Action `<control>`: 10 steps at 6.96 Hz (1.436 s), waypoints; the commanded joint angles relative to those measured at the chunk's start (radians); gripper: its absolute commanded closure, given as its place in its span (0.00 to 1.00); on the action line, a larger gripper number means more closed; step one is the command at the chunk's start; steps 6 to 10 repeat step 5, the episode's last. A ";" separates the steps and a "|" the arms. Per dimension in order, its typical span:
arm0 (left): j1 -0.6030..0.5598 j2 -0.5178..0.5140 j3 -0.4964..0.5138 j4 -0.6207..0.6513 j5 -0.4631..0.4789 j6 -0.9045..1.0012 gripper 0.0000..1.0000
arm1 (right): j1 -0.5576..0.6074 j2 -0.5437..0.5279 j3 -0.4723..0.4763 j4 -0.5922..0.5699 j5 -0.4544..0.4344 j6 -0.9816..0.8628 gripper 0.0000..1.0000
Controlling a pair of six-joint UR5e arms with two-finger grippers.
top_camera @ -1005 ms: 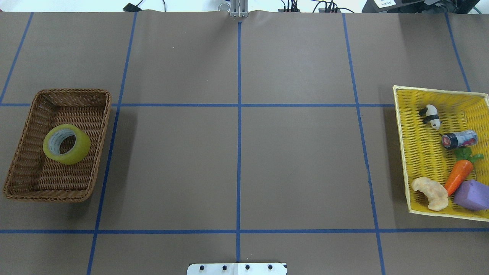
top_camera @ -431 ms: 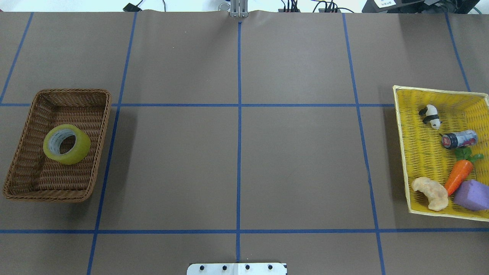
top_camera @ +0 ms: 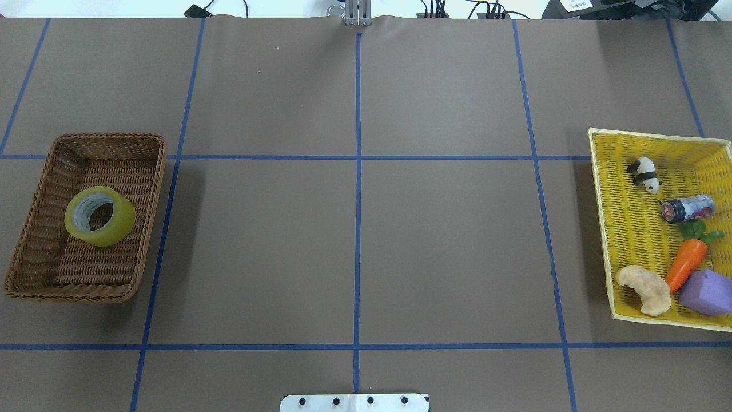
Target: Move tape to another basket
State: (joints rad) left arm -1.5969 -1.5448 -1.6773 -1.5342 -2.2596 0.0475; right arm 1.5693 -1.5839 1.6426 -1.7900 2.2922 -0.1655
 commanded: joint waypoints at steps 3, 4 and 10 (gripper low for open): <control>0.000 0.000 0.002 0.000 0.000 0.000 0.01 | 0.000 0.002 0.009 0.000 0.001 0.003 0.00; 0.000 0.000 0.002 0.000 0.000 0.000 0.01 | 0.000 0.002 0.012 -0.002 0.001 0.003 0.00; 0.000 0.000 0.002 0.000 0.000 0.000 0.01 | 0.000 0.002 0.014 -0.005 0.001 0.003 0.00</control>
